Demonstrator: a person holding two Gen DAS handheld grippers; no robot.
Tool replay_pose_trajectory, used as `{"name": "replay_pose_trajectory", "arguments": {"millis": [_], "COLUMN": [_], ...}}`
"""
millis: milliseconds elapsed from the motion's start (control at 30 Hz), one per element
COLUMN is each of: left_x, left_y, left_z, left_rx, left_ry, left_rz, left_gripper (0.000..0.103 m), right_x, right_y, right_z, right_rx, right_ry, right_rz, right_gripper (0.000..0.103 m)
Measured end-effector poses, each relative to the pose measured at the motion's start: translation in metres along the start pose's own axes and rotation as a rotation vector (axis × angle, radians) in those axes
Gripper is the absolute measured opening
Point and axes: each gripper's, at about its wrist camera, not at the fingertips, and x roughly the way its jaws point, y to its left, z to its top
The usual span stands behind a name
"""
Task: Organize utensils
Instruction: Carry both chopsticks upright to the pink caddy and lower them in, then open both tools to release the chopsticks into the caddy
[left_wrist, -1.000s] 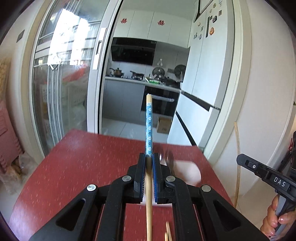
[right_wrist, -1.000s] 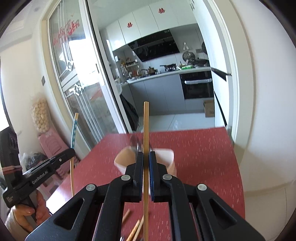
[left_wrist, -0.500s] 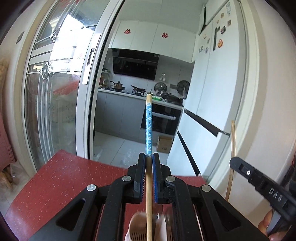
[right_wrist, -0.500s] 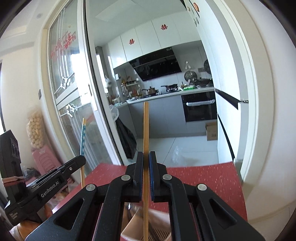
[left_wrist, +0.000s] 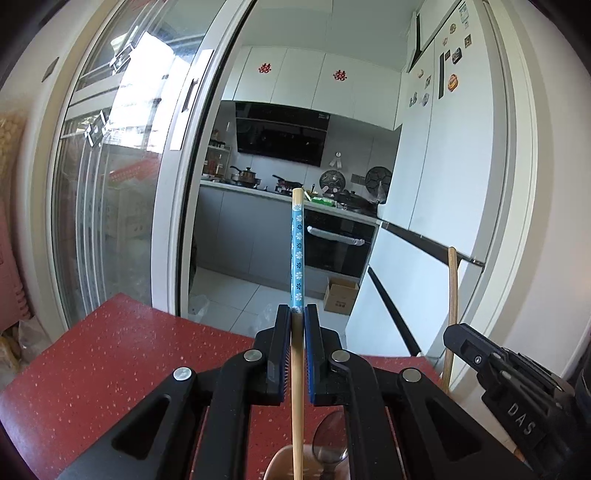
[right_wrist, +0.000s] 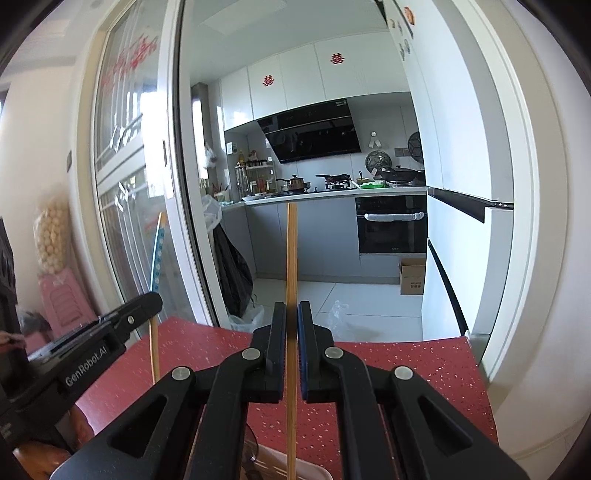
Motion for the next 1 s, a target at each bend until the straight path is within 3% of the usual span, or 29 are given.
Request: {"name": "replay_pose_trajectory", "arguments": {"millis": [333, 800, 867, 933, 1000], "left_x": [-0.003, -0.016, -0.017, -0.017, -0.017], "left_y": [-0.01, -0.006, -0.007, -0.006, -0.007], "left_z": [-0.036, -0.044, -0.044, -0.044, -0.044], "left_rx": [0.089, 0.122, 0.129, 0.138, 0.145], "left_ry": [0.051, 0.125, 0.124, 0.129, 0.139], "left_rz": [0.021, 0.076, 0.083, 0.085, 0.097], "left_gripper": [0.037, 0.038, 0.038, 0.038, 0.039], "right_x": [-0.01, -0.011, -0.013, -0.016, -0.023], "right_y": [0.021, 0.015, 0.011, 0.008, 0.007], "right_z": [-0.041, -0.047, -0.046, -0.045, -0.043], "right_rx": [-0.156, -0.097, -0.082, -0.072, -0.072], "right_ry": [0.022, 0.15, 0.165, 0.166, 0.159], "right_rz": [-0.001, 0.027, 0.028, 0.027, 0.018], "right_gripper": [0.006, 0.008, 0.016, 0.033, 0.038]}}
